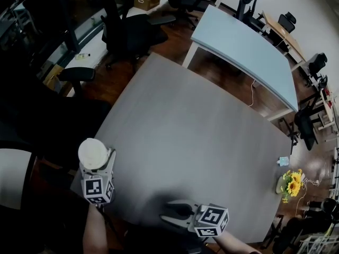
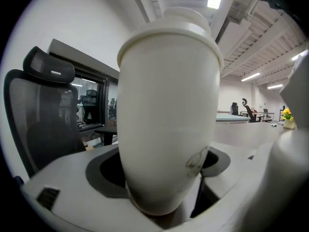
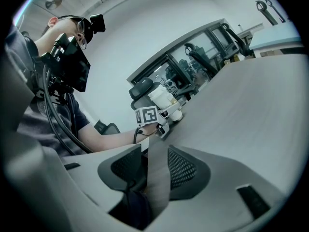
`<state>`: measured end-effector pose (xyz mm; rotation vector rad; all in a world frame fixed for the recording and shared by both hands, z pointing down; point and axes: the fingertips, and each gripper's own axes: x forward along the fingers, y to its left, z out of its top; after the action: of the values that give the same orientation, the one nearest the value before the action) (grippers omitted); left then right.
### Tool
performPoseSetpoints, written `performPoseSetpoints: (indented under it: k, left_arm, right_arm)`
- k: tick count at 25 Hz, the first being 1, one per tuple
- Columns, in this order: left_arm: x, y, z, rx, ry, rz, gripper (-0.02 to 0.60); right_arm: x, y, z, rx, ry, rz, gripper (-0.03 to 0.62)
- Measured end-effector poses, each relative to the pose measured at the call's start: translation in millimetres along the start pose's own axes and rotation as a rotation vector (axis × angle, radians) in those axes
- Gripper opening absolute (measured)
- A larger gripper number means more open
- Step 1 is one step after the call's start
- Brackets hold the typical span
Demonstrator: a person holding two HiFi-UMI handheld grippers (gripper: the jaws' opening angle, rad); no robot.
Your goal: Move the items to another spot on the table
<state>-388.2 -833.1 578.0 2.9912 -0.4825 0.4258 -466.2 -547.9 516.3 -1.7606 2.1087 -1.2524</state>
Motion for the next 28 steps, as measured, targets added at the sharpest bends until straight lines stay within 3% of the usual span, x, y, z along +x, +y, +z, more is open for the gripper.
performPoseSetpoints:
  k: [3,7,15,23,28]
  left_arm:
    - [1,-1,-4,0.001,-0.004,-0.017,0.423]
    - [-4,-3,-18,0.055,0.057,-0.042,0.414]
    - [-10,6,-20,0.06,0.09,-0.023,0.416]
    - [-35,1,-21,-0.017,0.131,-0.049,0.414]
    - [-61,-5,-15,-0.08,0.138,-0.049,0.416]
  right_arm:
    - [1,-3,-5,-0.009,0.02,0.003,0.155]
    - [1,1,-12,0.001,0.041,0.014,0.155]
    - [1,0,-7,0.001,0.025,0.022,0.155]
    - [-4,7,-6,-0.03,0.001,0.042,0.155]
    - [-6,20,5,-0.027,-0.075,0.085,0.155]
